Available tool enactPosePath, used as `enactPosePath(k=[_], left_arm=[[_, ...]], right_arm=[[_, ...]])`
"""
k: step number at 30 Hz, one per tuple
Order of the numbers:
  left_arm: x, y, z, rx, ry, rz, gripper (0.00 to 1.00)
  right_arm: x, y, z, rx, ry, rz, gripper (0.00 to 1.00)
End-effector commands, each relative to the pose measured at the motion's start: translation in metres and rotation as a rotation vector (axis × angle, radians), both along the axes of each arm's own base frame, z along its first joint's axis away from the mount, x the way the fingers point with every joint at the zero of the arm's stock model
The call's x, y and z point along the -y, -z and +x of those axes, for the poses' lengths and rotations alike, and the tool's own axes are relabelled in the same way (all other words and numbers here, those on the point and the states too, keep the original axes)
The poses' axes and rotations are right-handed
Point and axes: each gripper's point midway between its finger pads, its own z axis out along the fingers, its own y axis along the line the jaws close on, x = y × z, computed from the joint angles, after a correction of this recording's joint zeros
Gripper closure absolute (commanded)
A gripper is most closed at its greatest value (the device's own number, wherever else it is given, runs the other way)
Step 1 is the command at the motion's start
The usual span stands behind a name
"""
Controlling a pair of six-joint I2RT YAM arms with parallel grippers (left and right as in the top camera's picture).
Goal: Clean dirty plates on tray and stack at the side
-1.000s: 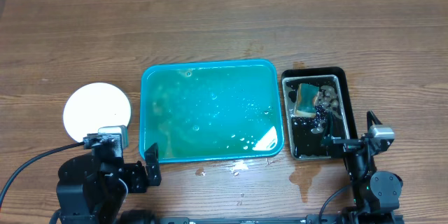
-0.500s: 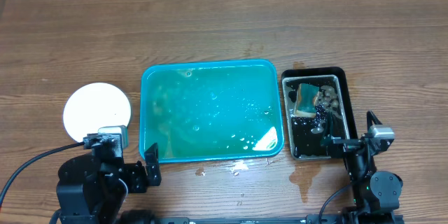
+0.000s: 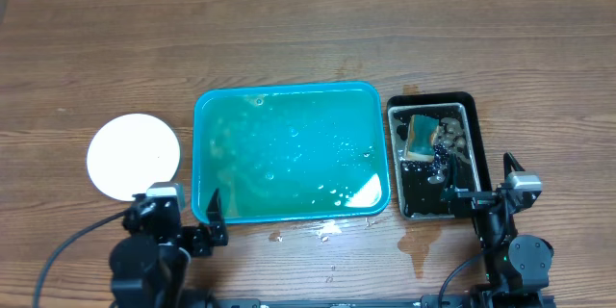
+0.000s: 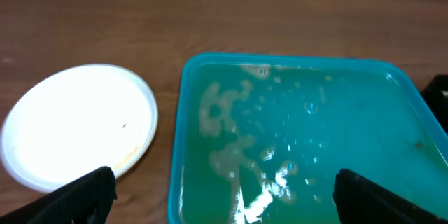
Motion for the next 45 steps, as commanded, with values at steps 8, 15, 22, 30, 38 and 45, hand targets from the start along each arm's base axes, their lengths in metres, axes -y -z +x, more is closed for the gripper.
enactPosePath(k=[8,15,22,30,38,45], left_arm=[[0.006,0.019,0.030,0.257,0.039,0.001,0.00],[0.012,-0.010,0.049,0.515,0.099,0.082,0.00],[0.020,0.019,0.055,0.488,0.150,0.085,0.00],[0.021,0.035,0.054,0.418,0.151,0.059,0.00],[0.021,0.035,0.054,0.418,0.151,0.059,0.00],[0.021,0.036,0.054,0.418,0.152,0.059,0.00]], right_arm=[[0.000,0.002,0.000,0.002,0.005,0.005,0.00],[0.000,0.002,0.000,0.002,0.005,0.005,0.00],[0.000,0.002,0.000,0.002,0.005,0.005,0.00],[0.000,0.002,0.000,0.003,0.005,0.005,0.00],[0.000,0.002,0.000,0.002,0.005,0.005,0.00],[0.000,0.002,0.000,0.002,0.005,0.005,0.00]])
